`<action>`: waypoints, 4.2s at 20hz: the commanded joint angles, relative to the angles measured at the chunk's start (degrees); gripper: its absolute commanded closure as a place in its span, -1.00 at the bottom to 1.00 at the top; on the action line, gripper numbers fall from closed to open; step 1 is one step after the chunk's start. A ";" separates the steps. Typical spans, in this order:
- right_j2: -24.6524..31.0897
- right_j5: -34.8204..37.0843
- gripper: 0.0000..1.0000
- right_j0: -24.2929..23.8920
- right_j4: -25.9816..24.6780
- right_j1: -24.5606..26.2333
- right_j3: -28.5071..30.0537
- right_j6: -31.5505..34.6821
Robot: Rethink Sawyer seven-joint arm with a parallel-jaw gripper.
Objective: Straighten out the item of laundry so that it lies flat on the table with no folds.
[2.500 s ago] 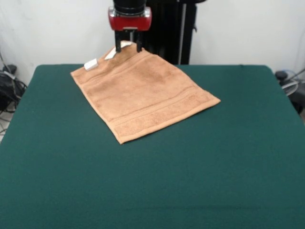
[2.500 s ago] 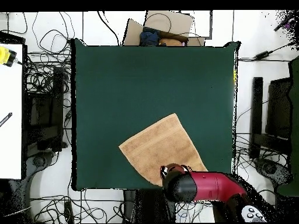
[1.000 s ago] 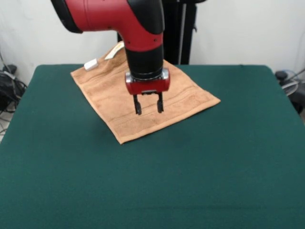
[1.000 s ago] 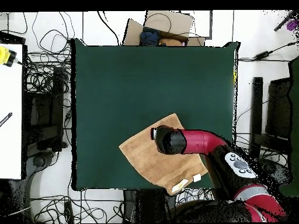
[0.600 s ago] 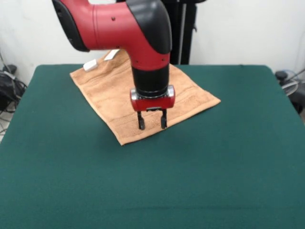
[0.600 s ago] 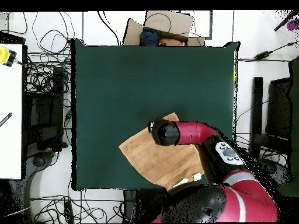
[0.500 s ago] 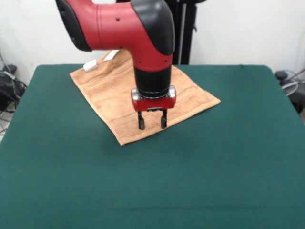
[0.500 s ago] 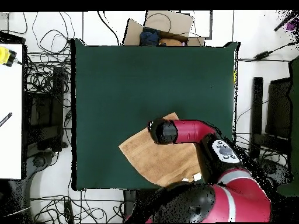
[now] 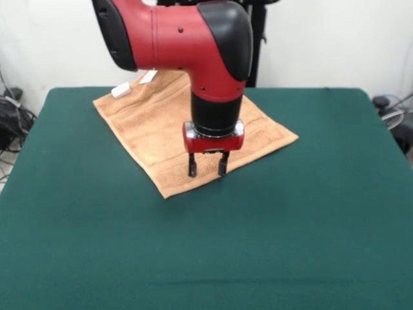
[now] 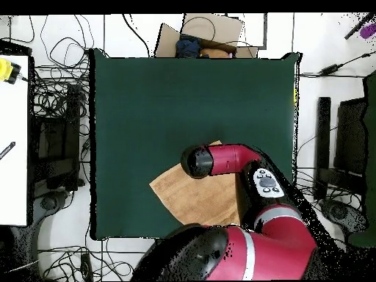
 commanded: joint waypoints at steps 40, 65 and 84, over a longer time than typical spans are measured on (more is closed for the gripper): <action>11.87 9.51 1.00 -4.47 -2.91 12.92 -20.90 -4.14; 11.69 34.66 1.00 -1.26 0.90 -3.42 -18.18 -6.77; 12.65 35.68 1.00 -1.32 0.98 -4.38 -19.04 -7.64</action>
